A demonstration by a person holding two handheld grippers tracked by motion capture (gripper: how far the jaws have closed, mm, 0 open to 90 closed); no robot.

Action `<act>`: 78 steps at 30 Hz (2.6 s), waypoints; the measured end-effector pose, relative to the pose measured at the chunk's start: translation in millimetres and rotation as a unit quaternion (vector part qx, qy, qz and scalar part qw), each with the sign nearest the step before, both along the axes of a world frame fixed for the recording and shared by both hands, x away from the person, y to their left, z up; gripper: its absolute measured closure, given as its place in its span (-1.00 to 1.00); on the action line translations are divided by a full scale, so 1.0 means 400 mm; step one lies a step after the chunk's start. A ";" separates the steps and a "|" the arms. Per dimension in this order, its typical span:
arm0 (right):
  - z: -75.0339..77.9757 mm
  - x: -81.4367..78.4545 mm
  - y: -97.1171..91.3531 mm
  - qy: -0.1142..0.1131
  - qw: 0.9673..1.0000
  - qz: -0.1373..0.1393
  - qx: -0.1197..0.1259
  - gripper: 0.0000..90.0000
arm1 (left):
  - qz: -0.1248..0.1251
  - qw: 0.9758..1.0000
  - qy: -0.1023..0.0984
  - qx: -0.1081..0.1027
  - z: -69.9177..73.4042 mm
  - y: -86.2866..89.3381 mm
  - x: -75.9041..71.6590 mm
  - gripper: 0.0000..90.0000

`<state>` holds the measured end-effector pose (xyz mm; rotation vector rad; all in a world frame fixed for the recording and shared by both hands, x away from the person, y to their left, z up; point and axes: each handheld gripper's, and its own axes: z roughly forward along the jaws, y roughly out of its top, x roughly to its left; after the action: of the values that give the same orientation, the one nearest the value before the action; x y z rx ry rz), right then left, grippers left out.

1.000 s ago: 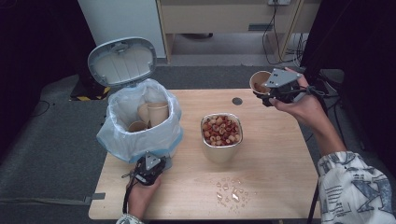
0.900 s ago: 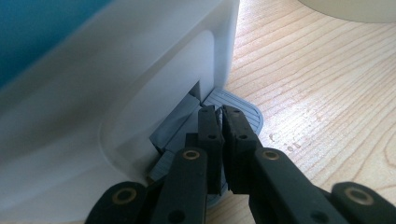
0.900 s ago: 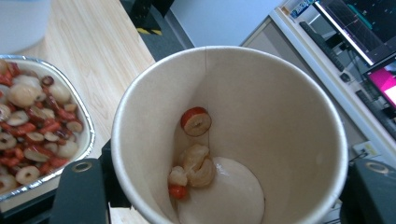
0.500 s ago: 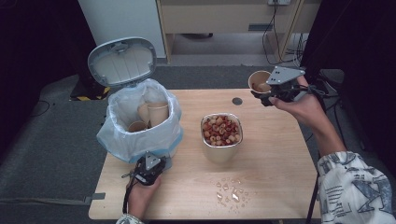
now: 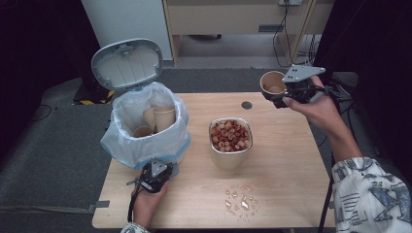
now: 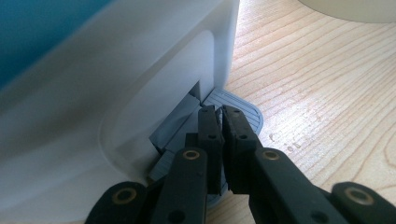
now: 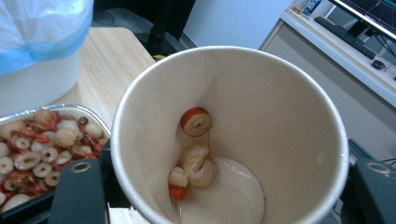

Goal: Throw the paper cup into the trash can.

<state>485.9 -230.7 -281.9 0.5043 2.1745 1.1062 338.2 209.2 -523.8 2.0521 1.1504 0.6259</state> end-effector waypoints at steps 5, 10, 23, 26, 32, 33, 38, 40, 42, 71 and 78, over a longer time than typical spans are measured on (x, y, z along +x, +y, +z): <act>0.007 0.000 -0.005 0.012 1.000 0.000 0.018 -0.34 | 0.000 1.000 0.000 0.000 0.000 0.000 0.000 0.90; 0.011 0.000 -0.008 0.025 0.999 0.004 0.033 -0.34 | 0.000 1.000 0.000 0.000 0.000 0.000 0.000 0.90; 0.027 -0.002 -0.001 0.054 0.995 0.016 0.080 -0.35 | 0.000 1.000 0.000 0.001 0.000 0.000 0.000 0.90; 0.030 -0.001 0.002 0.061 0.994 0.017 0.088 -0.35 | 0.000 1.000 0.000 0.001 0.000 0.000 0.000 0.90; 0.034 -0.001 0.013 0.064 0.993 0.024 0.098 -0.35 | 0.000 1.000 0.000 0.000 0.000 0.000 0.000 0.90; 0.035 -0.001 0.014 0.066 0.992 0.026 0.102 -0.35 | 0.000 1.000 0.000 0.000 0.000 0.000 0.000 0.90; 0.038 0.002 0.019 0.071 0.990 0.030 0.114 -0.35 | 0.000 1.000 0.000 0.000 0.000 0.000 0.000 0.90; 0.039 0.002 0.022 0.073 0.990 0.031 0.119 -0.35 | 0.000 1.000 0.000 0.000 0.000 0.000 0.000 0.90; 0.039 0.003 0.026 0.075 0.989 0.031 0.121 -0.35 | 0.000 1.000 0.000 0.000 0.000 0.000 0.000 0.90; 0.051 0.006 0.086 0.116 0.979 0.042 0.161 -0.35 | 0.001 1.000 -0.001 0.003 0.000 -0.002 -0.001 0.90; 0.055 0.006 0.112 0.117 0.979 0.047 0.159 -0.35 | -0.001 1.000 -0.003 0.006 0.000 -0.003 -0.002 0.90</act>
<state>488.2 -185.7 -259.8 0.7087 2.2486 1.5259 337.5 208.1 -523.8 2.0589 1.1449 0.6383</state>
